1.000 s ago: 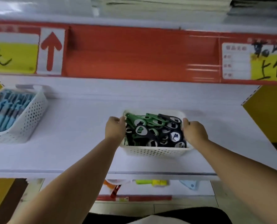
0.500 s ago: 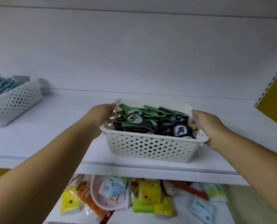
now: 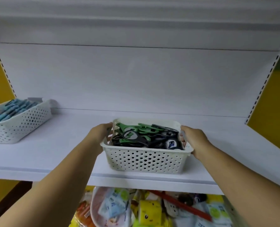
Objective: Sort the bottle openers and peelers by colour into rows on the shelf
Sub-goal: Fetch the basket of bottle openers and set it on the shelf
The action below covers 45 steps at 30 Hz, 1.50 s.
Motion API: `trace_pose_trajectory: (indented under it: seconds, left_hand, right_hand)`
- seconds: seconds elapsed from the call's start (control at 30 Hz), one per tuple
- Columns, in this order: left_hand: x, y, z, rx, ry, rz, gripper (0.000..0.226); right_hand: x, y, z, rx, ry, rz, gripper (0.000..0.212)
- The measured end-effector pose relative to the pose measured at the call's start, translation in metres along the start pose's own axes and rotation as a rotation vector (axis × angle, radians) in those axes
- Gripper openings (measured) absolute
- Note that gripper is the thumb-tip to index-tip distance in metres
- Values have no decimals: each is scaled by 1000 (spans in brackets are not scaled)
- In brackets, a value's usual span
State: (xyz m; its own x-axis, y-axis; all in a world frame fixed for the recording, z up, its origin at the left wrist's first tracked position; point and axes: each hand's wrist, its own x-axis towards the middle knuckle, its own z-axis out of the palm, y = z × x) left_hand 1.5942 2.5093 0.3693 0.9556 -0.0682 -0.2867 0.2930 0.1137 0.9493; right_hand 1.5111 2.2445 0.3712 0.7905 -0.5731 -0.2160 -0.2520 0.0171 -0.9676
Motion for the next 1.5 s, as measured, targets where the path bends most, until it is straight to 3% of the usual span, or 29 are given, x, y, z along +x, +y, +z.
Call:
trace_pose_trajectory:
  seconds: [0.13, 0.27, 0.43, 0.53, 0.7, 0.77, 0.87, 1.03, 1.3, 1.5]
  left_hand:
    - [5, 0, 5, -70, -29, -24, 22]
    - [0, 2, 7, -171, -66, -78, 24]
    - [-11, -34, -19, 31, -19, -11, 25]
    - [-17, -44, -18, 67, -50, 87, 26]
    - [-13, -54, -8, 137, 23, 85, 42]
    - [-14, -52, -2, 149, 60, 98, 45]
    - [-18, -45, 7, 136, 98, 132, 47]
    - [-2, -27, 5, 251, 121, 128, 32]
    - [26, 17, 8, 477, -7, 131, 39]
    - [62, 17, 21, 586, 108, 172, 31]
  right_hand:
    - [12, 2, -1, -56, 94, -36, 19]
    - [11, -3, 0, 58, 25, -25, 19]
    - [-22, 28, -20, 68, 50, -239, 28]
    - [-30, 50, -17, -55, -153, -287, 46]
    - [-28, 62, -13, -207, -450, -165, 47]
    - [-28, 66, -11, -277, -399, -197, 35]
    - [-29, 70, -8, -422, -263, -325, 44]
    - [-33, 56, -4, -368, -171, -406, 41]
    - [-2, 2, 0, -479, -111, -377, 56]
    - [43, -26, 8, -496, -136, -306, 59]
